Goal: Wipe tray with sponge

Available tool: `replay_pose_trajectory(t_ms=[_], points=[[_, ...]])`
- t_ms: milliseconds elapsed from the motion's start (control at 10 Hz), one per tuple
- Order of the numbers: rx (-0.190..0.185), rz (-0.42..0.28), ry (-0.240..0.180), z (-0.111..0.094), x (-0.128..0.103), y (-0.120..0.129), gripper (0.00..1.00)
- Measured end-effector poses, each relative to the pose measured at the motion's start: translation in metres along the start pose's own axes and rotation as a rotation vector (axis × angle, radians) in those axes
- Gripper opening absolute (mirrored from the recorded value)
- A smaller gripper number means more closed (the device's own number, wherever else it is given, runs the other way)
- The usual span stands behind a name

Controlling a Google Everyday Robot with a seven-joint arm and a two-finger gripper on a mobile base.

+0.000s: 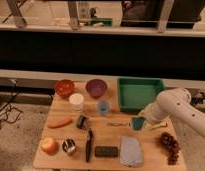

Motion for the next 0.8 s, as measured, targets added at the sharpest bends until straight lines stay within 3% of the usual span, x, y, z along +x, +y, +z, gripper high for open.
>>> replay_pose_trajectory(t_ms=[200,800], points=[[0.019,0.026,0.007,0.002,0.004,-0.006,0.00],[0.124,0.091,0.004,-0.005,0.016,-0.076,0.00]])
